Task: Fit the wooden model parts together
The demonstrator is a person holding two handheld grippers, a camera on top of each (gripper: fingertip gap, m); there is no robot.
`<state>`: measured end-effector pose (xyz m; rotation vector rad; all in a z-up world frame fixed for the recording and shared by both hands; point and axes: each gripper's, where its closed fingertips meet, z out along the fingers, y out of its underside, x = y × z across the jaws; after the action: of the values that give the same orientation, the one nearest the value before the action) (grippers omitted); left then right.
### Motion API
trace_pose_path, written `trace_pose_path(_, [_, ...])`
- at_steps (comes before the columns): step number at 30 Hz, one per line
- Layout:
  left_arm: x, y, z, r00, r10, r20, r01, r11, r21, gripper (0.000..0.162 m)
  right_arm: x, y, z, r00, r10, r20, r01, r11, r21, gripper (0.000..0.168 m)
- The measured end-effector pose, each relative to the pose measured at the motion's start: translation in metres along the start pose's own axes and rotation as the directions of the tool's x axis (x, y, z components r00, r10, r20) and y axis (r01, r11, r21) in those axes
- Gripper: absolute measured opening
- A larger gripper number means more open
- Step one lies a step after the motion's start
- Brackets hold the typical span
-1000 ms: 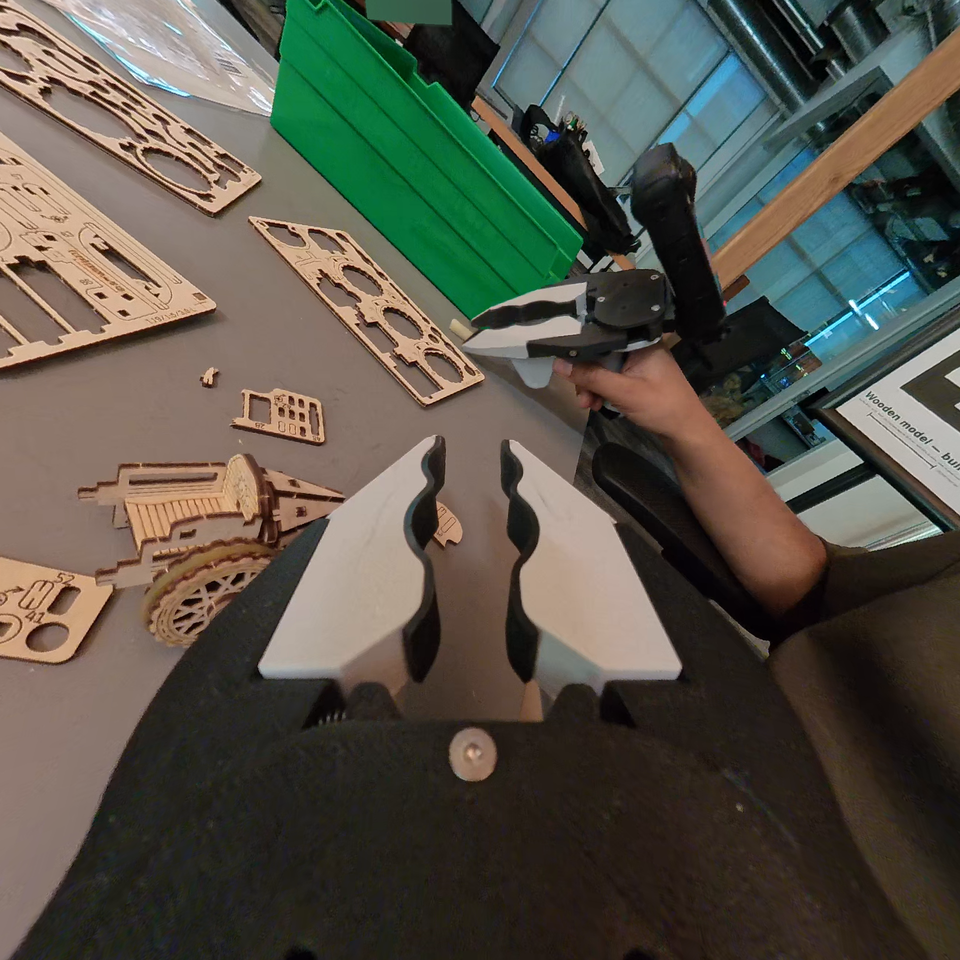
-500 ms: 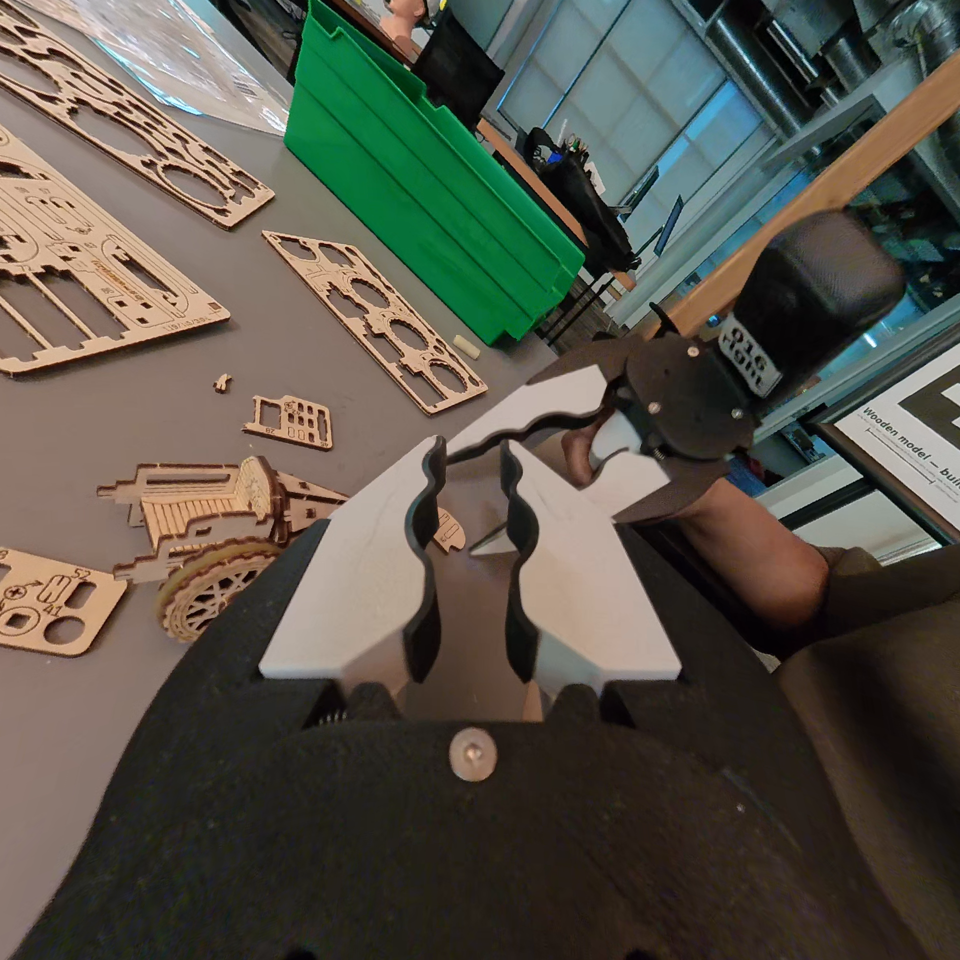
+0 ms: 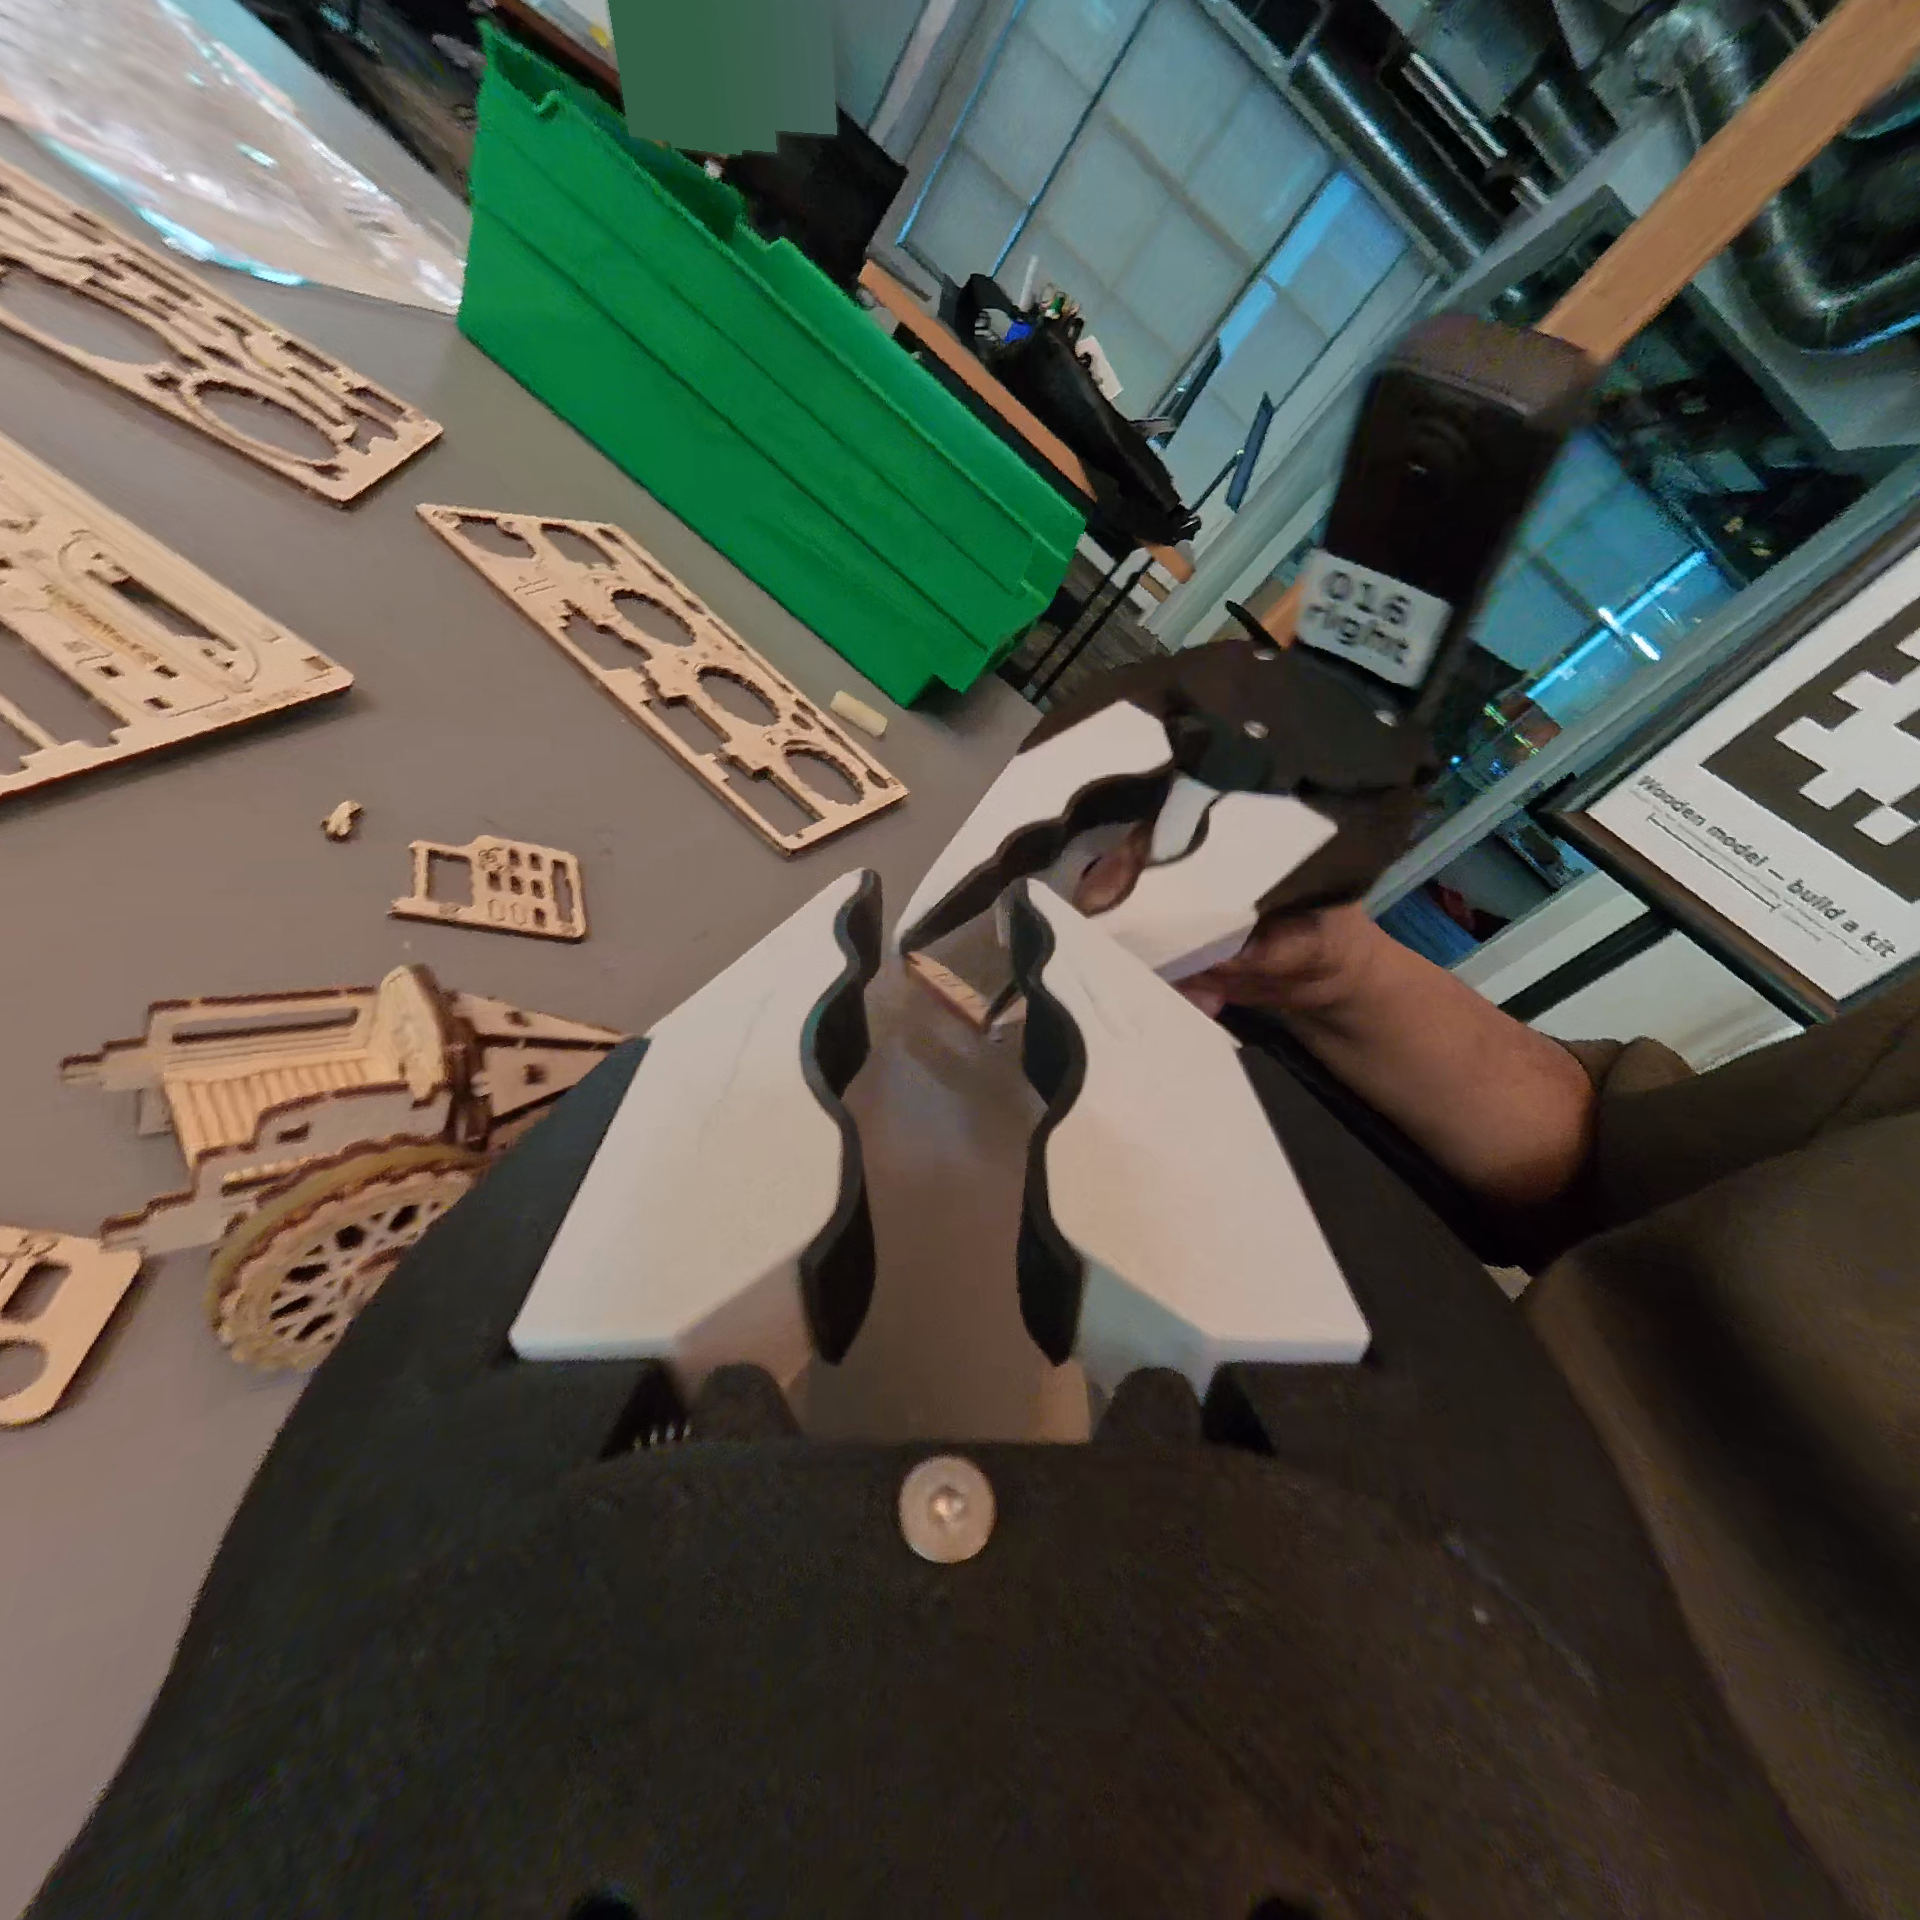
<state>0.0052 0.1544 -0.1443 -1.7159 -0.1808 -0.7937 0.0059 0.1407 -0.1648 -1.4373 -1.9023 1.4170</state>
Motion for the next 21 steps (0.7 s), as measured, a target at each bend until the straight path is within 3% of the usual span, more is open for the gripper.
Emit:
trace_pose_path(1, [0.004, -0.001, 0.0, 1.0, 0.016, -0.019, -0.016, 1.0, 0.007, 0.023, -0.006, -0.007, -0.003, 0.993, 0.081, 0.083, -0.085, 0.995, 0.047, 0.022])
trace_pose_path(5, [0.028, -0.012, -0.005, 0.987, 0.038, -0.158, -0.027, 0.997, 0.069, 0.033, -0.021, -0.023, -0.018, 0.852, 0.345, 0.393, -0.412, 0.906, 0.097, 0.022])
trace_pose_path(8, [0.046, -0.017, -0.012, 0.962, 0.105, -0.254, -0.084, 0.992, 0.093, 0.037, -0.024, -0.03, -0.026, 0.742, 0.429, 0.515, -0.537, 0.84, 0.075, 0.022])
trace_pose_path(14, [0.051, 0.003, -0.014, 0.9, 0.369, -0.233, -0.378, 0.926, 0.009, 0.028, -0.037, -0.022, -0.026, 0.581, 0.547, 0.603, -0.638, 0.766, -0.08, 0.022])
trace_pose_path(21, [0.057, 0.016, -0.012, 0.873, 0.412, -0.261, -0.432, 0.901, -0.025, 0.004, -0.04, -0.012, -0.023, 0.529, 0.609, 0.591, -0.667, 0.729, -0.154, 0.022])
